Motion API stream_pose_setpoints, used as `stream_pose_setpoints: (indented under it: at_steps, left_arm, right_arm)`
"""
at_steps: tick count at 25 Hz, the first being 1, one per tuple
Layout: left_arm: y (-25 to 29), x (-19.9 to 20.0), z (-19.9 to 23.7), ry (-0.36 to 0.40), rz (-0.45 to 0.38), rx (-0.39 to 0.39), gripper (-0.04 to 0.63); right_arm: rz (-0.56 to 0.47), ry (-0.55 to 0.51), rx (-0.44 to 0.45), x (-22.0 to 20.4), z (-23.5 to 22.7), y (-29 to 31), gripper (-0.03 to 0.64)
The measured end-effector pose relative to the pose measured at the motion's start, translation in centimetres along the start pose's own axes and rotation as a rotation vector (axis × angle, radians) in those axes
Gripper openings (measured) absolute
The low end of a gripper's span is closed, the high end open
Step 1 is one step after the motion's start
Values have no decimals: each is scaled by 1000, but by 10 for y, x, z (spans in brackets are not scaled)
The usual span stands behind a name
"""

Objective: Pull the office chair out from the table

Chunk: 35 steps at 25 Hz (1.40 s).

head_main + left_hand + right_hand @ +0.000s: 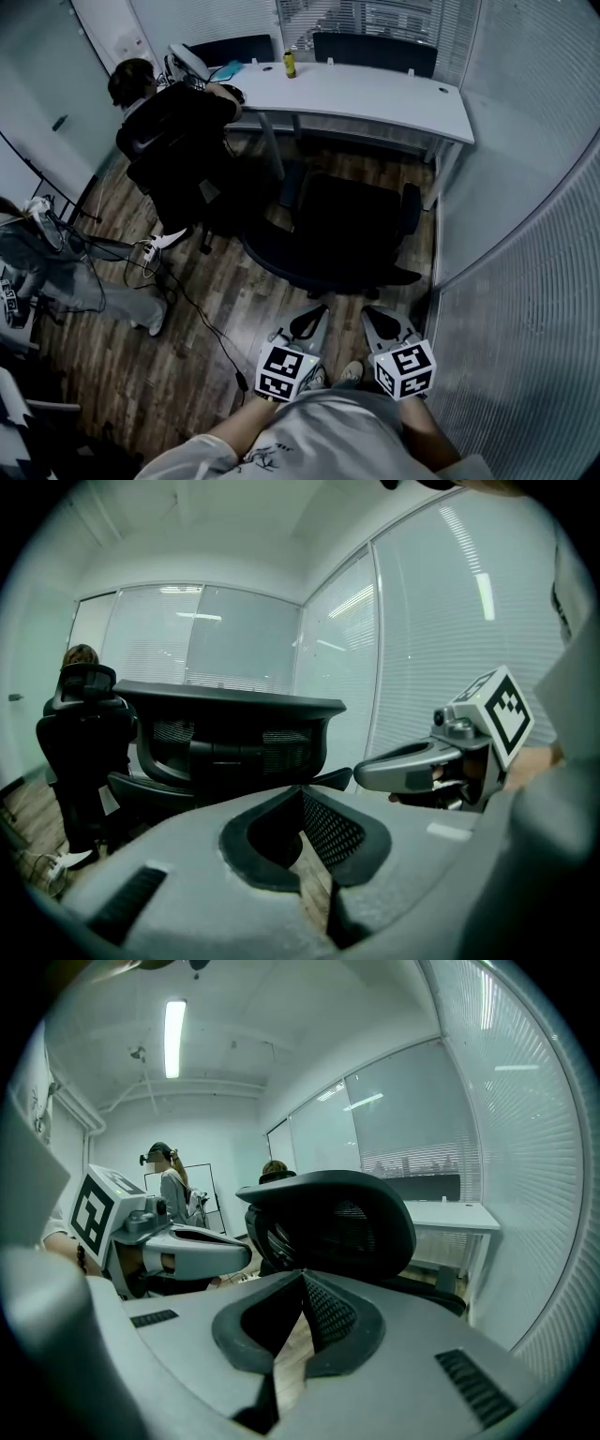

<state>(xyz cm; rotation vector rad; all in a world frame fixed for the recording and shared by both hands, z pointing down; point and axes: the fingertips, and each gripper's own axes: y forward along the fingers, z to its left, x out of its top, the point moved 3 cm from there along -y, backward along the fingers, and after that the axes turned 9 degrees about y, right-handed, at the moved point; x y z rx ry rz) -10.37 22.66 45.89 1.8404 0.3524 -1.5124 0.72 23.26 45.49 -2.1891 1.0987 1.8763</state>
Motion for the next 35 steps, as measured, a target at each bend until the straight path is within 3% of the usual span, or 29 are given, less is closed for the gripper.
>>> stream_pose_setpoints:
  at_steps: [25,30,35]
  left_arm:
    - [-5,-8,6,4,11,-9,11]
    - [-5,-4,0,67,12,-8,11]
    - [-4,-7,-3,13,12,-25,11]
  right_arm:
    - [14,-16,34,-2,15,13,6]
    - [19,-20,35,-2,15,11,6]
    - [18,-17,35,-5,13,8,6]
